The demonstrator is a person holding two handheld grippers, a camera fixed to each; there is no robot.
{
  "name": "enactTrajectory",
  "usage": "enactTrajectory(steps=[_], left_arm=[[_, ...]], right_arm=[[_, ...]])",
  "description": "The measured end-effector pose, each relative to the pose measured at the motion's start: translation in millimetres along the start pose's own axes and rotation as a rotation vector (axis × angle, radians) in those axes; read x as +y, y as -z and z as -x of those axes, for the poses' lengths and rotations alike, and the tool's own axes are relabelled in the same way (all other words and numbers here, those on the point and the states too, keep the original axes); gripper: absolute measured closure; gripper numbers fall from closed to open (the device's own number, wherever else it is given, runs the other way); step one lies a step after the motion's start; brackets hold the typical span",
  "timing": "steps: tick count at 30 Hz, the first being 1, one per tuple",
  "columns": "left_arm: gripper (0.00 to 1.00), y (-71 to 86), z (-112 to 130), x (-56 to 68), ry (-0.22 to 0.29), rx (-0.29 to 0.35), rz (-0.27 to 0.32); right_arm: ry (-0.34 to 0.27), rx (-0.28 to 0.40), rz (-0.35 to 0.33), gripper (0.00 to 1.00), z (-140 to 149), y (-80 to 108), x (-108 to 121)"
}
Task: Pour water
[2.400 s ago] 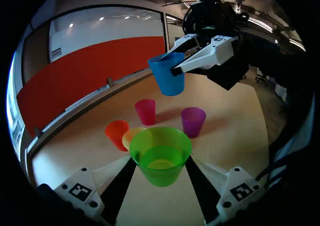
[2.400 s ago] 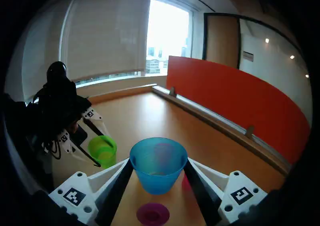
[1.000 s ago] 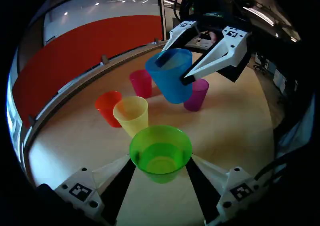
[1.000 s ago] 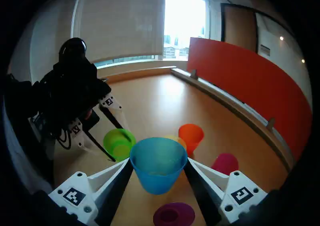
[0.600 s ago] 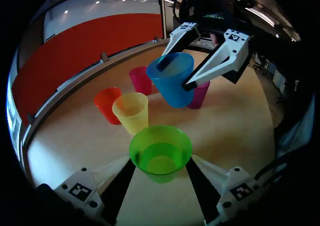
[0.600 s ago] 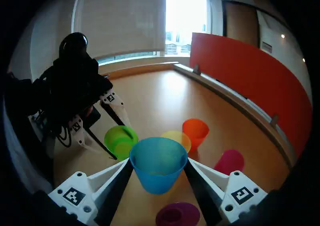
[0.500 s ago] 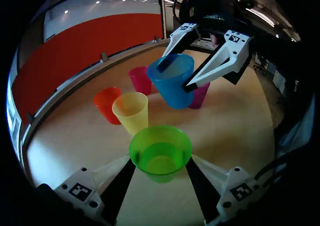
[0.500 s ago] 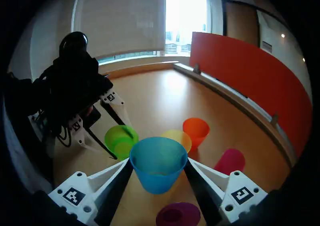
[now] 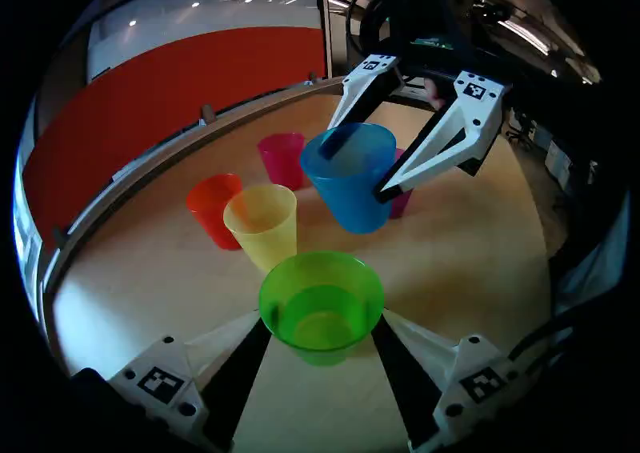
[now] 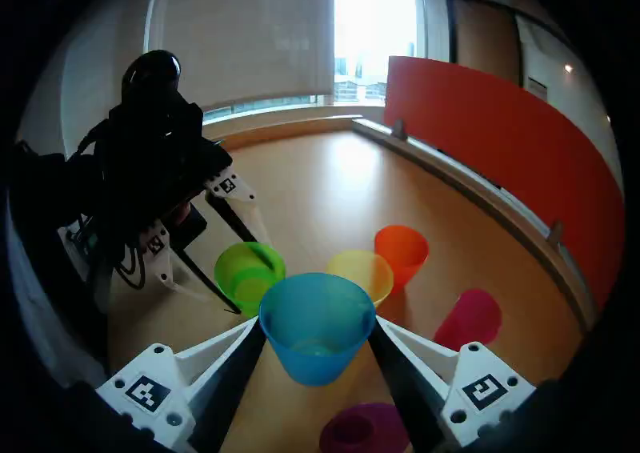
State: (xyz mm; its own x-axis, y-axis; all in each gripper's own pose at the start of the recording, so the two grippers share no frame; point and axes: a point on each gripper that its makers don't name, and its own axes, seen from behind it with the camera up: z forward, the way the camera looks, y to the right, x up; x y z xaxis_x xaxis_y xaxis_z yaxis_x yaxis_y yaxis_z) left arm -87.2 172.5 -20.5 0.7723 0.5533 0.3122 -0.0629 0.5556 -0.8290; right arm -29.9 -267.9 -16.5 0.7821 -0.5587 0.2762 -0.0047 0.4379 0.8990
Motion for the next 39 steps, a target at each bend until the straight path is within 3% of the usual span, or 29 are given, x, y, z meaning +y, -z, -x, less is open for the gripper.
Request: enactTrajectory(steps=[33, 39], left_arm=[[0.17, -2.4, 16, 0.2, 0.030, -0.010, 0.007], [0.14, -2.2, 22, -1.8, 0.016, -0.025, 0.000]], right_arm=[[0.025, -0.029, -0.006, 0.09, 6, -14.7, -9], [0.023, -0.037, -0.010, 0.09, 10, -18.3, -12]])
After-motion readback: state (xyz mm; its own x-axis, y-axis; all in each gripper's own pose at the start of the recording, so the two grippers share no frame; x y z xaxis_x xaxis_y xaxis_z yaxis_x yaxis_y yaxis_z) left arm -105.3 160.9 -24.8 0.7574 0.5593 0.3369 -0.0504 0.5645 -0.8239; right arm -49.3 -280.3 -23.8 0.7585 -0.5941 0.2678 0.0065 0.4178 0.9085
